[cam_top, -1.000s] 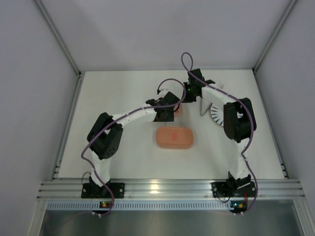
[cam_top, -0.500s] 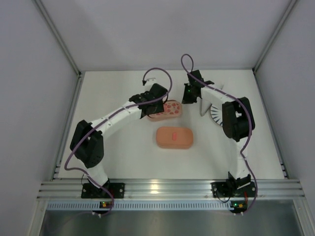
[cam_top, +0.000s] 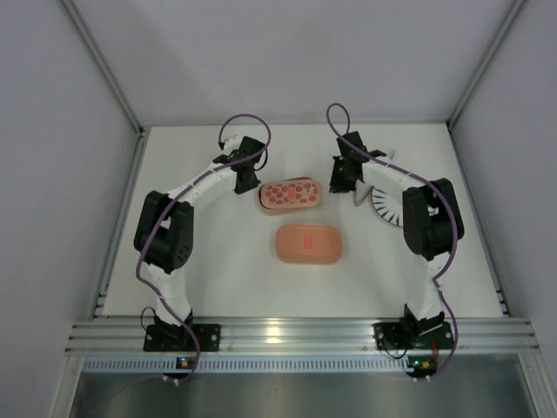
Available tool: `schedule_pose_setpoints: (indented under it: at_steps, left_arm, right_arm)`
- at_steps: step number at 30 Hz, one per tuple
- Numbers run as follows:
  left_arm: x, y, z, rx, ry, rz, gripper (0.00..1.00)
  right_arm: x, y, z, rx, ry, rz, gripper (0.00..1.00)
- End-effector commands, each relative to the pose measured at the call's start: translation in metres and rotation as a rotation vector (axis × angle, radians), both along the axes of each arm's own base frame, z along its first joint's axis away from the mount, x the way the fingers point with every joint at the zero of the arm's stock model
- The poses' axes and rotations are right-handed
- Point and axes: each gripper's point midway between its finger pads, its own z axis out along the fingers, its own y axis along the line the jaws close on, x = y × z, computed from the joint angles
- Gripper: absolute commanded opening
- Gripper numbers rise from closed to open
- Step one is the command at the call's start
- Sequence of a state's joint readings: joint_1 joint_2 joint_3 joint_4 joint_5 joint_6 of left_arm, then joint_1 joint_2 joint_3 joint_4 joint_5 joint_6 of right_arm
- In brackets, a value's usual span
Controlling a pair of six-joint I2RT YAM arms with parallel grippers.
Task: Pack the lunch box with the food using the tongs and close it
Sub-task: Close the box lid on the packing box.
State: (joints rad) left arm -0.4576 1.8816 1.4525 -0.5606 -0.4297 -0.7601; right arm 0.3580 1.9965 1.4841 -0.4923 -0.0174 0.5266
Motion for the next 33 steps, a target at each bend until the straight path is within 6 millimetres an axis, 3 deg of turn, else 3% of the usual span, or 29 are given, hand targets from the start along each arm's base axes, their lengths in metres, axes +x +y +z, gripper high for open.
schedule_pose_setpoints:
  at_steps: [1,3,6,12,18,33]
  left_arm:
    - [0.034,-0.009,-0.001,-0.067,-0.048,0.042,0.25]
    - [0.041,-0.008,-0.015,-0.074,-0.034,0.07,0.17]
    - [0.051,-0.009,-0.024,-0.085,-0.037,0.098,0.16]
    - [0.059,-0.014,-0.044,-0.09,-0.02,0.105,0.21]
    - [0.064,-0.031,-0.06,-0.162,0.011,0.083,0.26]
    - [0.064,-0.059,-0.067,-0.271,0.057,0.004,0.26]
  right_arm:
    - [-0.001,0.008,0.026,0.047,-0.056,0.017,0.11]
    - [-0.002,0.01,0.025,0.051,-0.056,0.026,0.11]
    - [-0.003,0.012,0.025,0.052,-0.054,0.034,0.11]
    - [-0.004,0.015,0.028,0.064,-0.058,0.05,0.11]
    - [-0.005,0.021,0.027,0.072,-0.057,0.074,0.11]
    - [0.012,0.031,0.033,0.081,-0.068,0.102,0.11]
